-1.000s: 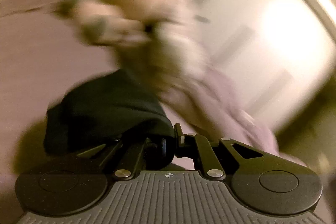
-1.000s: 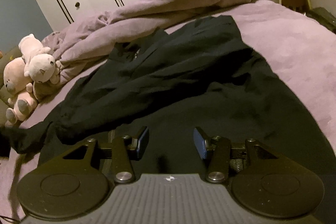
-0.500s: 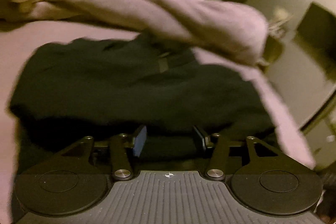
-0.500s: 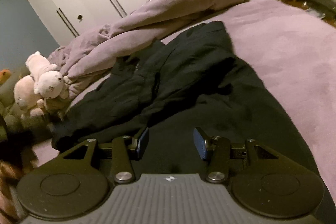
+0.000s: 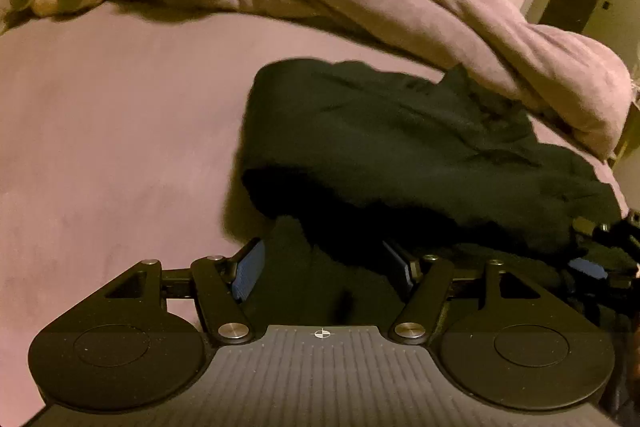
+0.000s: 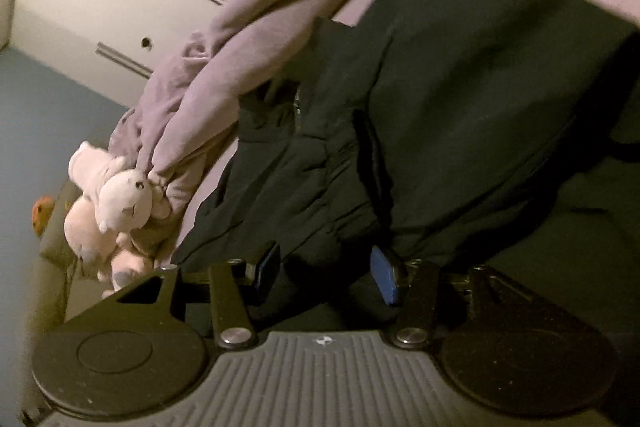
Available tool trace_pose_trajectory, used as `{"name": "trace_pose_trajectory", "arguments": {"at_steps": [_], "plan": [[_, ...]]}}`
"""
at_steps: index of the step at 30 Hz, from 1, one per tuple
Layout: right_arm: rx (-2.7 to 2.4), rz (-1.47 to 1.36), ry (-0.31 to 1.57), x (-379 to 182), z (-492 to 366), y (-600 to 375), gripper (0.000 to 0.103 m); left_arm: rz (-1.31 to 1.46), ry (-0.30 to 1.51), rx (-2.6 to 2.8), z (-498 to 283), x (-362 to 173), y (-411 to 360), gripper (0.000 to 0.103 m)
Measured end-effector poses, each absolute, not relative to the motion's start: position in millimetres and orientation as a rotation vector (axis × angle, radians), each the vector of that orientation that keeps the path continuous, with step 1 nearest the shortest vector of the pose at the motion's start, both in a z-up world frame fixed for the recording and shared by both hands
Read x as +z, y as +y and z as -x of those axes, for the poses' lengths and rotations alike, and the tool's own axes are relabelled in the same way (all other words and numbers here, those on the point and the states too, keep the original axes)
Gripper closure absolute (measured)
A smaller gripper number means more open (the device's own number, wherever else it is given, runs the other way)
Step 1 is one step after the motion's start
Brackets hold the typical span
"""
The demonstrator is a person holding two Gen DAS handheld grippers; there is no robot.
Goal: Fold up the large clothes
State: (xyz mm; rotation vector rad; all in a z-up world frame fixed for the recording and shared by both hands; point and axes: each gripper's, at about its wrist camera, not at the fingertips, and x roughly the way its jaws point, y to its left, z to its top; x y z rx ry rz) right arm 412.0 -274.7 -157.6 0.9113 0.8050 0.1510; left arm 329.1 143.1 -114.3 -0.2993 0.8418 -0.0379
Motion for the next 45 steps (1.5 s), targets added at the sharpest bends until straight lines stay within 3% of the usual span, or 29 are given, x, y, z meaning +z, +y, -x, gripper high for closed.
{"name": "trace_pose_trajectory", "arguments": {"at_steps": [3, 5, 6, 8, 10, 13, 17, 22, 24, 30, 34, 39, 45], "plan": [[0.132, -1.001, 0.810, -168.9, -422.3, -269.4, 0.053, 0.305, 0.856, -0.036, -331.6, -121.5, 145.1, 0.033], [0.117, -0.994, 0.825, -170.6, -430.7, -260.4, 0.067, 0.306, 0.862, -0.030, -332.9, -122.4, 145.2, 0.033], [0.115, -0.951, 0.835, -166.9, -434.3, -254.4, 0.081, 0.303, 0.861, -0.029, -334.9, -122.8, 144.3, 0.033], [0.111, -0.782, 0.808, -143.0, -435.6, -241.4, 0.085, 0.290, 0.852, -0.014, -336.1, -119.8, 144.2, 0.033], [0.099, -0.557, 0.652, -103.3, -419.7, -231.5, 0.085, 0.282, 0.851, 0.005, -338.9, -117.6, 144.1, 0.033], [0.102, -0.440, 0.493, -69.4, -390.1, -247.6, 0.085, 0.280, 0.852, 0.020, -343.3, -115.5, 141.5, 0.033], [-0.053, -0.360, 0.526, -78.1, -384.2, -291.4, 0.085, 0.269, 0.858, 0.014, -348.8, -112.4, 126.6, 0.033], [-0.078, -0.520, 0.660, -122.2, -389.9, -339.0, 0.080, 0.236, 0.865, 0.002, -356.4, -107.7, 110.7, 0.033], [-0.060, -0.616, 0.666, -130.4, -386.8, -350.1, 0.072, 0.212, 0.852, 0.003, -360.7, -102.3, 105.3, 0.033], [-0.082, -0.747, 0.638, -130.7, -370.8, -368.4, 0.068, 0.166, 0.816, -0.002, -380.4, -90.0, 85.9, 0.032], [-0.233, -0.615, 0.536, -101.1, -352.5, -365.1, 0.055, 0.139, 0.806, -0.009, -397.5, -91.4, 70.1, 0.031], [-0.106, -0.462, 0.532, -89.7, -374.7, -329.2, 0.055, 0.109, 0.807, 0.026, -417.4, -102.9, 51.4, 0.028], [-0.032, -0.272, 0.660, -127.8, -406.0, -279.8, 0.055, -0.058, 0.826, -0.008, -414.6, -118.7, 40.2, 0.028]]}}
